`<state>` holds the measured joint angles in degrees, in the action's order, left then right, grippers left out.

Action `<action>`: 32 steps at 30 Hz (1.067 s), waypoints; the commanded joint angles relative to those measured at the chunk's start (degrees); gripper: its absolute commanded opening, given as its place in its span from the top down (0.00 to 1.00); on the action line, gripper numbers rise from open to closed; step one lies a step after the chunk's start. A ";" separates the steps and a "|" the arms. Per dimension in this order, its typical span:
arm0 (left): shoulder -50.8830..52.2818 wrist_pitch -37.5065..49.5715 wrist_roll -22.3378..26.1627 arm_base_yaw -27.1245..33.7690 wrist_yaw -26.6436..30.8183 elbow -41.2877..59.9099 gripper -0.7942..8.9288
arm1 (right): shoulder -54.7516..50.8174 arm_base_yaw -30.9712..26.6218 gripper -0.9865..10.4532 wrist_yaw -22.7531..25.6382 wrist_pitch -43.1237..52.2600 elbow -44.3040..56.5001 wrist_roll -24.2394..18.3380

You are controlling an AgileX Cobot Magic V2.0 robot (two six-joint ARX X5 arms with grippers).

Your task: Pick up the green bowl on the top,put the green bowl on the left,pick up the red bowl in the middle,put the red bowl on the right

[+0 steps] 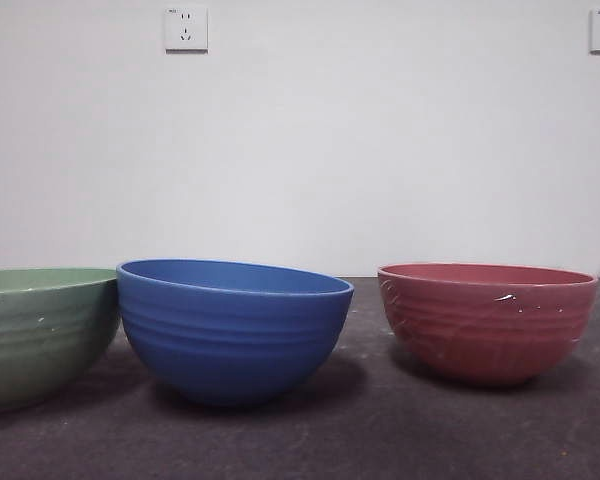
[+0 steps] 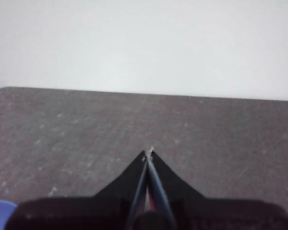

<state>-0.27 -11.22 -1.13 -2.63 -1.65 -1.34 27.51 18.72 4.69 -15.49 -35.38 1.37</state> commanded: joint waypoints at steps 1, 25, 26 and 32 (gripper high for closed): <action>0.13 0.11 -0.39 0.20 0.07 0.94 0.92 | -0.13 0.00 0.91 0.15 -0.85 0.22 0.68; 0.13 0.11 -0.39 0.20 0.07 0.94 0.92 | -3.06 -0.28 0.91 0.57 -13.64 0.76 -3.26; 0.13 0.13 -0.39 0.20 0.07 0.94 0.92 | -4.74 -0.61 0.91 0.57 -13.62 1.40 -4.44; 0.13 0.13 -0.39 0.20 0.07 0.94 0.92 | -13.49 -6.14 0.91 -4.50 -2.95 11.93 -7.37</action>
<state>-0.27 -11.22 -1.13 -2.63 -1.65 -1.34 14.68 13.45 1.23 -19.88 -26.89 -4.84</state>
